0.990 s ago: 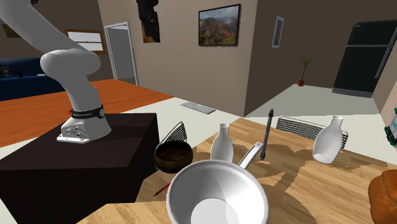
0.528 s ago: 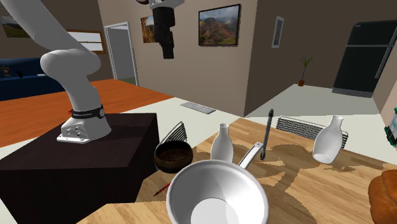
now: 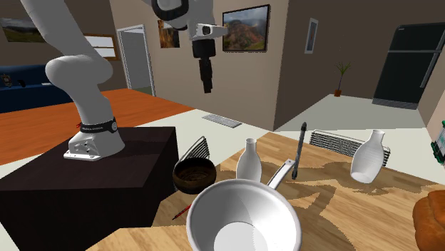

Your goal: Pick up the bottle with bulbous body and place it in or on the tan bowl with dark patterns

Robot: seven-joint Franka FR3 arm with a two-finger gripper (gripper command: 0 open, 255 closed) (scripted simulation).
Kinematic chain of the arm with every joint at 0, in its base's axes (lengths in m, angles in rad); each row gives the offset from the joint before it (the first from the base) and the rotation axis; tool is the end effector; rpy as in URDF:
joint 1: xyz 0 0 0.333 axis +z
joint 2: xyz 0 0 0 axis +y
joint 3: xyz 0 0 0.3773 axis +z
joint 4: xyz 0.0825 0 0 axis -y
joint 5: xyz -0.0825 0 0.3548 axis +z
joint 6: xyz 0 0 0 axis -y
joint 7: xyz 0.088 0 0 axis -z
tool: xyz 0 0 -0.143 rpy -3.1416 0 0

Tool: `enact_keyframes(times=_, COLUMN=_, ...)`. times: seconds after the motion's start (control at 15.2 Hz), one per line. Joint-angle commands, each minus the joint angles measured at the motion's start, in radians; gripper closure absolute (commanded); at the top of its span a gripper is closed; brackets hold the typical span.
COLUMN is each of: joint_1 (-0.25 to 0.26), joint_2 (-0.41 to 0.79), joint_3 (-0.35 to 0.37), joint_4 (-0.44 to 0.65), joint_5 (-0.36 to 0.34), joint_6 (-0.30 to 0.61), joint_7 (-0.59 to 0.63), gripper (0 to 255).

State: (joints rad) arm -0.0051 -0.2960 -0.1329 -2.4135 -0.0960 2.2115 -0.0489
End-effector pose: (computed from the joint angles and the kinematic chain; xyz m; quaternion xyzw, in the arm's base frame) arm 0.4112 -0.0660 0.4688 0.9986 -0.0156 0.0442 0.0245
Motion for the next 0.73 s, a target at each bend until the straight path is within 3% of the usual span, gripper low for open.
enact_keyframes(times=0.0, joint_1=0.004, joint_2=0.080, joint_3=-0.009, joint_4=0.023, joint_5=0.015, joint_6=0.062, joint_7=-0.011, gripper=0)
enact_keyframes(times=0.66, joint_1=0.005, joint_2=0.470, joint_3=-0.019, joint_4=0.196, joint_5=0.139, joint_6=0.290, joint_7=-0.107, gripper=0)
